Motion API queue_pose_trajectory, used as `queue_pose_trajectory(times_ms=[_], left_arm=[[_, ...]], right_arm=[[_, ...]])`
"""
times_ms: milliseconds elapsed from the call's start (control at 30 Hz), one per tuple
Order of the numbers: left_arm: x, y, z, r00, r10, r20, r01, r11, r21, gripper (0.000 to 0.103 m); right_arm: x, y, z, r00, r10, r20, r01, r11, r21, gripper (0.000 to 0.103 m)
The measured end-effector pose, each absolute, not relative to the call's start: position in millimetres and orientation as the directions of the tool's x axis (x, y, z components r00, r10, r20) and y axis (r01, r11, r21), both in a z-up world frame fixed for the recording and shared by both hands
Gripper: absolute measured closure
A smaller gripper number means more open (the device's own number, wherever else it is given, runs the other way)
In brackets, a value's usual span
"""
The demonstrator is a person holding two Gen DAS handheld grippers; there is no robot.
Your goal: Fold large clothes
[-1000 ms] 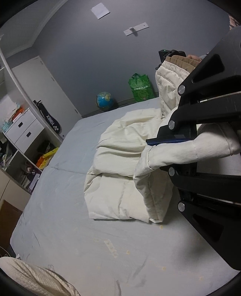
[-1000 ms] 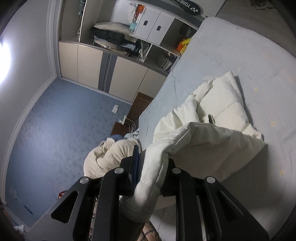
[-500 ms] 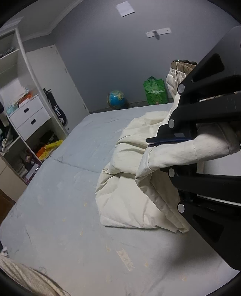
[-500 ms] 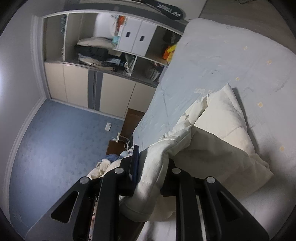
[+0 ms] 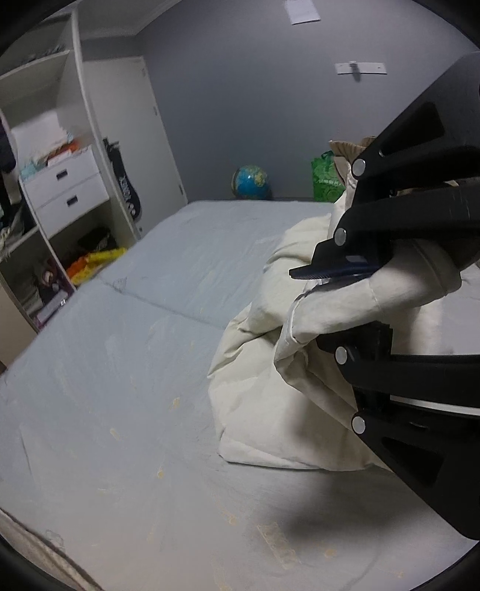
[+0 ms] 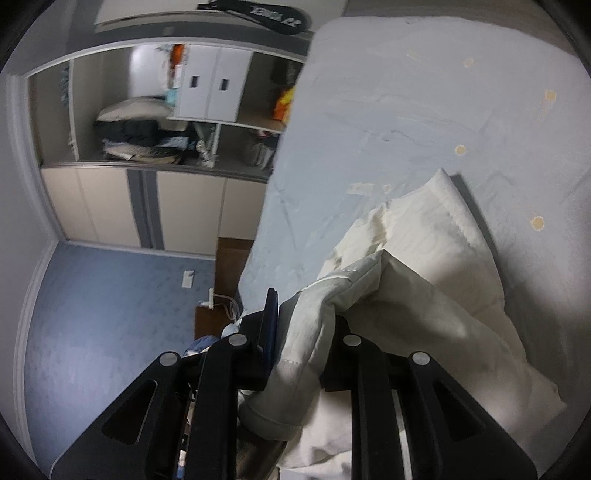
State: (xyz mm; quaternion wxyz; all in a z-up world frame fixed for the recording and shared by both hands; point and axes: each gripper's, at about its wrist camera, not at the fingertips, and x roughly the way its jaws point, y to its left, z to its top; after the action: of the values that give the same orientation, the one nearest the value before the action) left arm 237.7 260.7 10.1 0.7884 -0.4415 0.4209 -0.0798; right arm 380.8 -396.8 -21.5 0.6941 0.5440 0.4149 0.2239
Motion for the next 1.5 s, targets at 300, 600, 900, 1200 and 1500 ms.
queue_pose_trajectory(times_ms=[300, 600, 900, 1200, 1500], left_arm=[[283, 274, -44, 0.585, -0.506, -0.634, -0.371, 0.528, -0.764, 0.069], [260, 283, -26, 0.649, -0.557, -0.518, -0.283, 0.455, -0.844, 0.023], [232, 264, 30, 0.692, -0.483, -0.537, -0.183, 0.602, -0.777, 0.016], [233, 185, 62, 0.663, -0.468, -0.584, -0.040, 0.757, -0.652, 0.016], [241, 111, 48, 0.628, -0.405, -0.664, 0.059, 0.876, -0.478, 0.016]], right_arm=[[419, -380, -77, 0.527, 0.750, -0.399, 0.269, 0.298, 0.916, 0.083], [429, -390, -74, 0.472, 0.793, -0.386, 0.312, 0.259, 0.914, 0.066], [420, -400, -4, 0.574, 0.724, -0.383, 0.253, 0.288, 0.924, 0.026], [418, -414, 54, 0.654, 0.663, -0.364, 0.159, 0.350, 0.923, 0.024], [379, -336, 105, 0.634, 0.529, -0.564, -0.139, 0.796, 0.590, 0.024]])
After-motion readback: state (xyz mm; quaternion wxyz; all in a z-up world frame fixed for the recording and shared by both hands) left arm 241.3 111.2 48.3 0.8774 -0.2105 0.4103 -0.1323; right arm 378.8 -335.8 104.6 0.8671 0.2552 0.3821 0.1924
